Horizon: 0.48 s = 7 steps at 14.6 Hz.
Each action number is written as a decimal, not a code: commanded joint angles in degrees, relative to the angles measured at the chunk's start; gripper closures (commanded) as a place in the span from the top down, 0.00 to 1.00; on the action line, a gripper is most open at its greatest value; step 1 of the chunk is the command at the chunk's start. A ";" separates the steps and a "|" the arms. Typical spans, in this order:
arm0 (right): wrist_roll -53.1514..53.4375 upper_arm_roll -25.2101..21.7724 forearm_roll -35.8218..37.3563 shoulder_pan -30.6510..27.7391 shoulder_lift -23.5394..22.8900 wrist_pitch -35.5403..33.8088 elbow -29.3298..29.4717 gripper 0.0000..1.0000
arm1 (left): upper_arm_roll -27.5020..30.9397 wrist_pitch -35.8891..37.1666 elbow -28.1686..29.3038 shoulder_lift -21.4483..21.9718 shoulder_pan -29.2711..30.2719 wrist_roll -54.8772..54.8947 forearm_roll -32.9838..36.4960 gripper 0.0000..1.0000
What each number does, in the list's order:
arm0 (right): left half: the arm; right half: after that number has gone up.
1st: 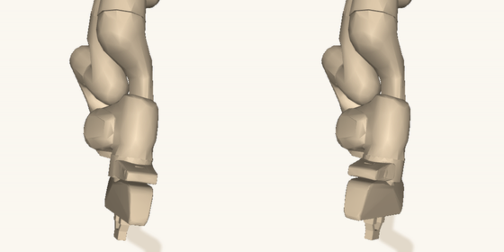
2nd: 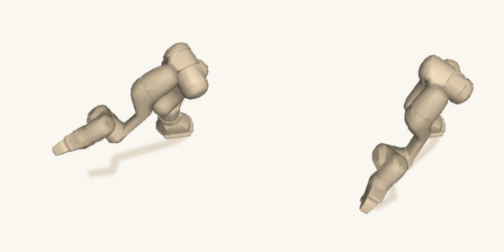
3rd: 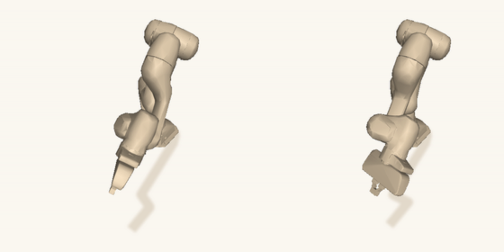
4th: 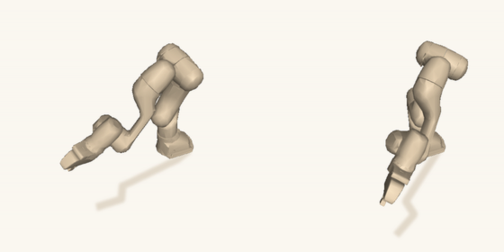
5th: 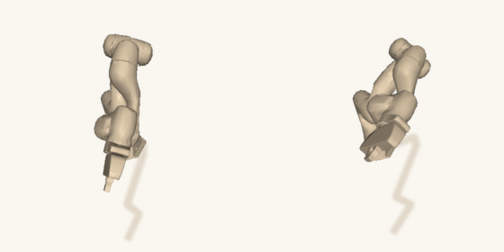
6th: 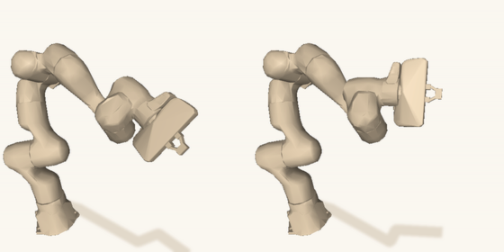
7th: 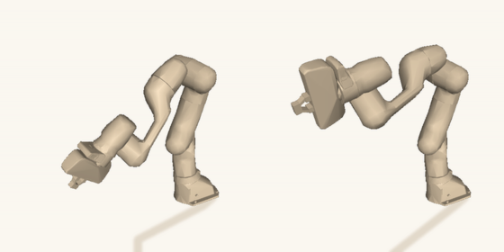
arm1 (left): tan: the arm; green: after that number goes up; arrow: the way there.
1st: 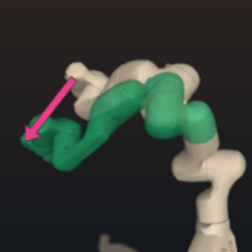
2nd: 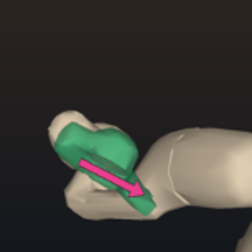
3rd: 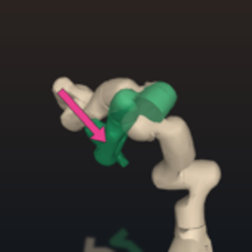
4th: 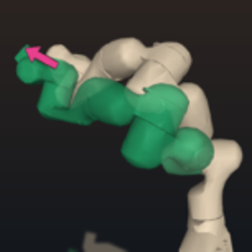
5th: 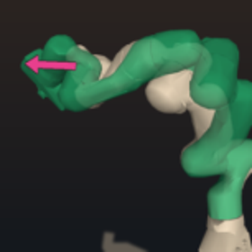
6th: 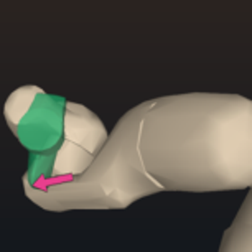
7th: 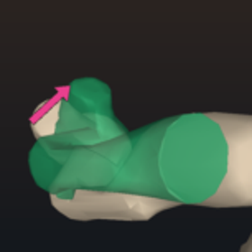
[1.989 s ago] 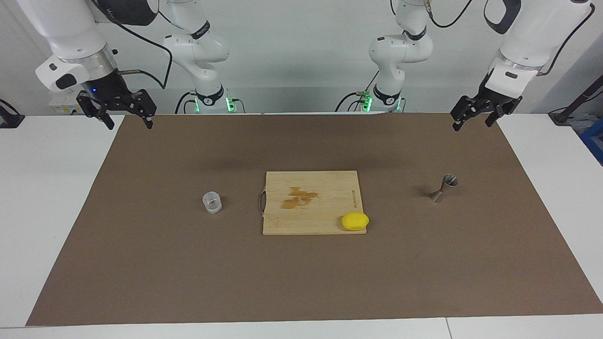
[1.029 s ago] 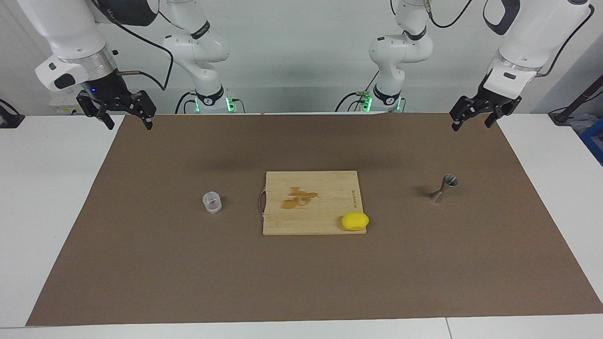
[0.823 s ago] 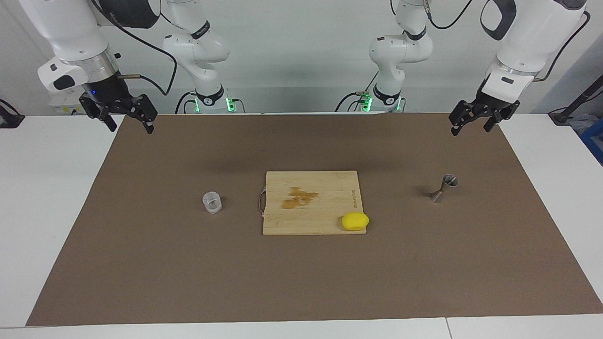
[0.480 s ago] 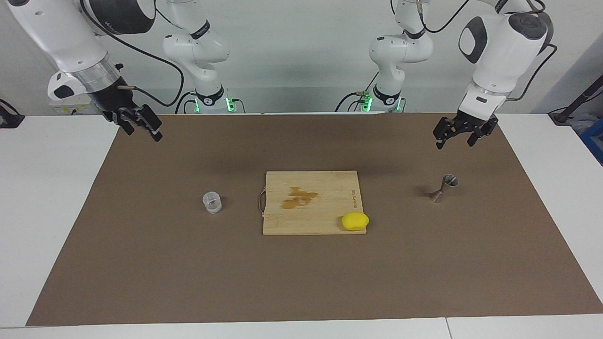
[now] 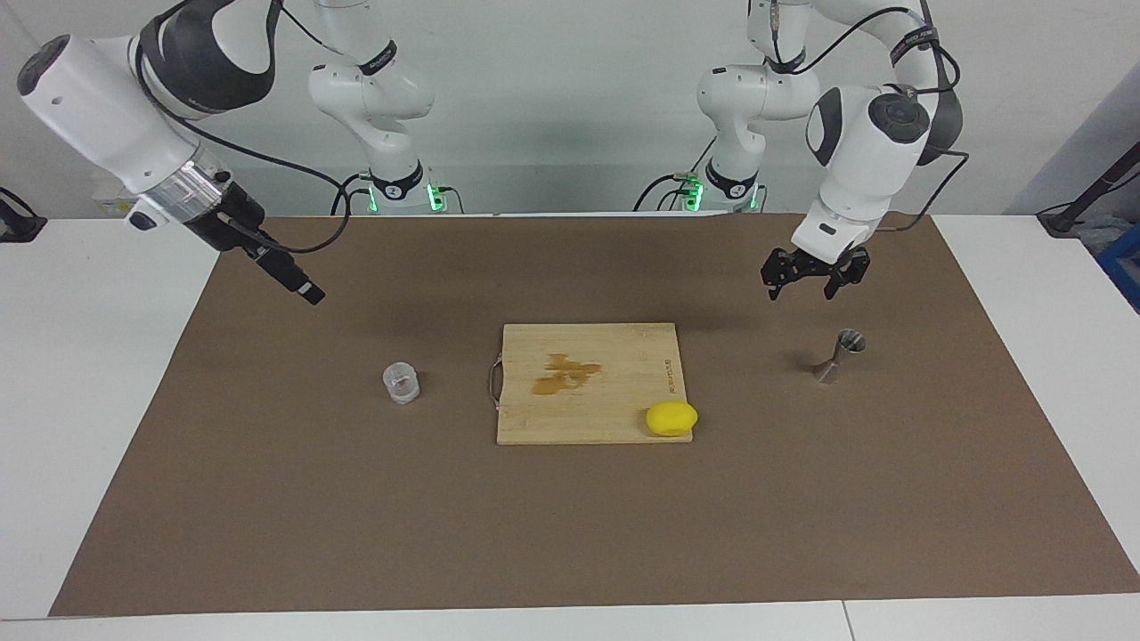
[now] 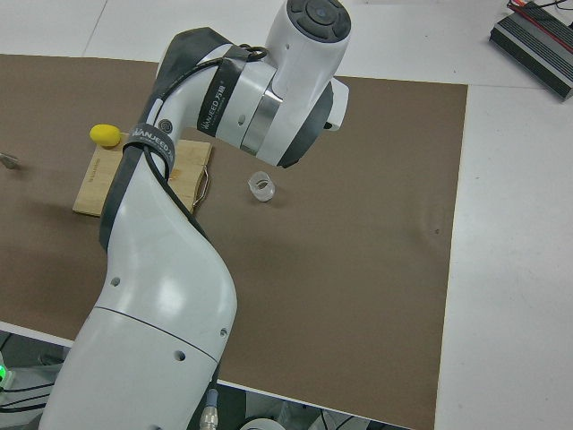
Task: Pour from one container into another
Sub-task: 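Move the left gripper to the tin while the right gripper nears the cup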
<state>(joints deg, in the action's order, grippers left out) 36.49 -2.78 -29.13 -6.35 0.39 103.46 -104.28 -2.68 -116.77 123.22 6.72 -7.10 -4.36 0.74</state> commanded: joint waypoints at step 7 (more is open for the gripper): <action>9.11 0.49 -25.25 -9.46 -6.72 -2.30 -3.21 1.00 | 0.57 2.51 0.27 1.02 -0.90 2.25 -0.12 1.00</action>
<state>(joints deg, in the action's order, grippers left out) 42.33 -2.90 -50.33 -14.49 -6.10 101.41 -106.50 -2.59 -115.64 123.35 6.84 -7.22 -2.75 0.74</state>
